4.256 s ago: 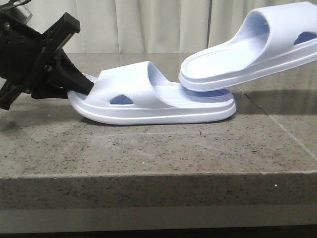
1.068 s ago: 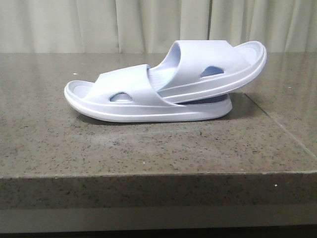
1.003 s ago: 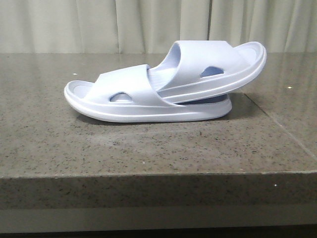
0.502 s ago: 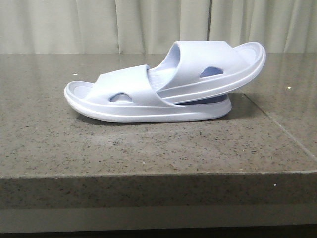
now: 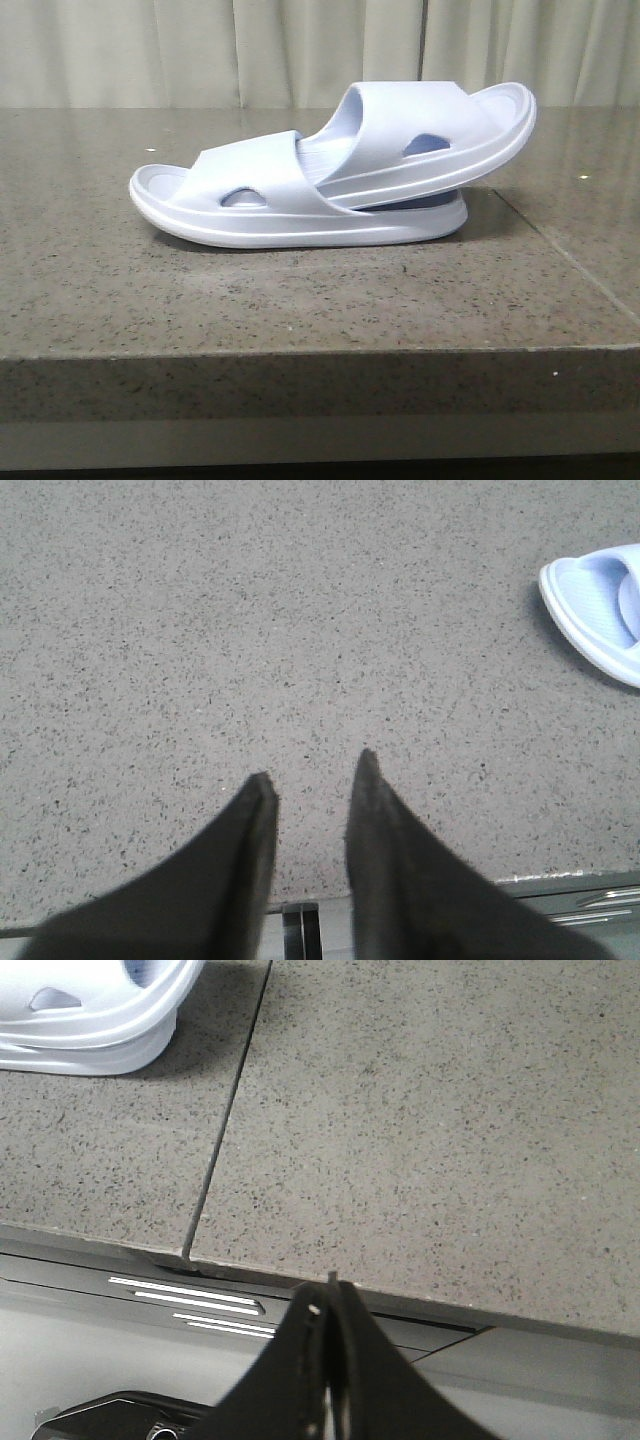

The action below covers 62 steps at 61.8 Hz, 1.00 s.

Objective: Insert blue slippers together front up

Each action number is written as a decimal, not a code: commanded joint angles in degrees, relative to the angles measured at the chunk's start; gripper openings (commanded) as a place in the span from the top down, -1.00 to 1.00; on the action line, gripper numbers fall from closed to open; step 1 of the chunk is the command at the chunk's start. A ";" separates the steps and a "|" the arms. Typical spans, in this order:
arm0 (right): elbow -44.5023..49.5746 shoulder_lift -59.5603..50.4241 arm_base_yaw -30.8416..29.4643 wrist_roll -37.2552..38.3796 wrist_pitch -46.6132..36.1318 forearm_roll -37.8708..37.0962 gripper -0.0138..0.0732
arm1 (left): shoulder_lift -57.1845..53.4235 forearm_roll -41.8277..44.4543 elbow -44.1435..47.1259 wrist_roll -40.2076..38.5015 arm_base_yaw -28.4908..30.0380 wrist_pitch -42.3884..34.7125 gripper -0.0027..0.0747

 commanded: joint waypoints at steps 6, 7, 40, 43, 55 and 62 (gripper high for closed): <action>-1.14 0.32 -0.17 0.02 -2.86 0.11 0.95 | 0.20 0.03 -1.37 -0.65 0.08 -5.42 0.98; -1.14 0.32 -0.17 0.02 -2.86 0.11 0.95 | 0.20 0.03 -1.37 -0.65 0.08 -5.59 0.98; -1.14 0.32 -0.17 0.02 -3.02 1.00 0.95 | 0.20 -0.20 -1.37 -0.65 0.08 -6.75 0.98; -1.14 0.32 -0.17 0.02 -3.02 1.00 0.95 | 0.20 -0.20 -1.37 -0.65 0.08 -6.75 0.98; -1.14 0.32 -0.17 0.02 -3.02 1.00 0.95 | -0.25 -0.20 -0.83 -0.65 0.08 -7.25 0.98; -1.14 0.32 -0.17 0.02 -3.02 1.00 0.95 | -3.52 -0.64 2.54 -0.78 1.51 -10.21 0.98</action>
